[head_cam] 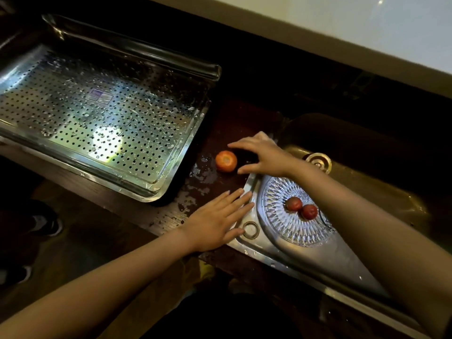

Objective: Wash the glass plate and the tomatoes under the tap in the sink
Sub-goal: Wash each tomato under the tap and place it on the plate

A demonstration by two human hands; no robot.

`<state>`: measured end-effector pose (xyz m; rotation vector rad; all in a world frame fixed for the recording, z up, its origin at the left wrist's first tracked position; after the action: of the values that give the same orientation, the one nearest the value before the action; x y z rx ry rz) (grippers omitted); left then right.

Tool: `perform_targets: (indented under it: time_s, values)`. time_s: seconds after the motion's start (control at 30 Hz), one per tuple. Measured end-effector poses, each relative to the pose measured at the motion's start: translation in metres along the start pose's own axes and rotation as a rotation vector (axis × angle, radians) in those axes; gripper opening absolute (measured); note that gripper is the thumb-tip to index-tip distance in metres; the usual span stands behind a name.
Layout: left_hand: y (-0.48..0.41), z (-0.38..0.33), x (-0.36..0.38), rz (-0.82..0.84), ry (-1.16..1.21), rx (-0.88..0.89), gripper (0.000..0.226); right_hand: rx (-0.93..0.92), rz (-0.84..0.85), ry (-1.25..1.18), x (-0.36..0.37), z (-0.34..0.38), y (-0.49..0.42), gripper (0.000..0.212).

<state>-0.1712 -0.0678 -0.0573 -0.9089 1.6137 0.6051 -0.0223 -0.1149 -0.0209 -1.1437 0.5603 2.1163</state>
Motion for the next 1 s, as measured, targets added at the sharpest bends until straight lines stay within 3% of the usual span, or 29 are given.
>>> perform_targets:
  time_s: [0.27,0.47,0.53,0.7,0.8,1.0]
  values:
    - [0.003,0.003,0.002,-0.017,0.014,0.01,0.061,0.019,-0.038,-0.056,0.016,0.003,-0.012,0.061]
    - [0.002,0.005,0.005,0.014,0.065,-0.01,0.062,0.168,-0.225,-0.197,0.001,-0.011,0.018,0.057]
    - [-0.005,0.009,-0.002,-0.008,0.223,-0.091,0.061,0.235,-0.324,-0.234,-0.015,-0.02,0.039,0.057]
    - [-0.061,0.023,-0.046,-0.353,0.599,-0.482,0.036,0.362,-0.518,-0.238,-0.061,-0.036,0.107,0.053]
    - [-0.114,-0.001,-0.032,-0.182,1.03,-0.787,0.036,0.444,-0.628,-0.282,-0.084,-0.046,0.155,0.051]
    - [-0.195,-0.137,-0.005,0.233,1.586,-0.9,0.05,0.663,-0.815,-0.415,-0.104,-0.084,0.262,0.05]
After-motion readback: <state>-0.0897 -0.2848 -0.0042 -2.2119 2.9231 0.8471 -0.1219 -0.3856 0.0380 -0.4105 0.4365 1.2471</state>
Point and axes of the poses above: each hand's wrist, its own y-axis away from the middle knuckle, its own x-axis out of the palm, z = x × y, the point moved 8 cm from there along -y, towards the middle knuckle, and after that the axes turned 11 degrees about -z, right-handed, at the moved point
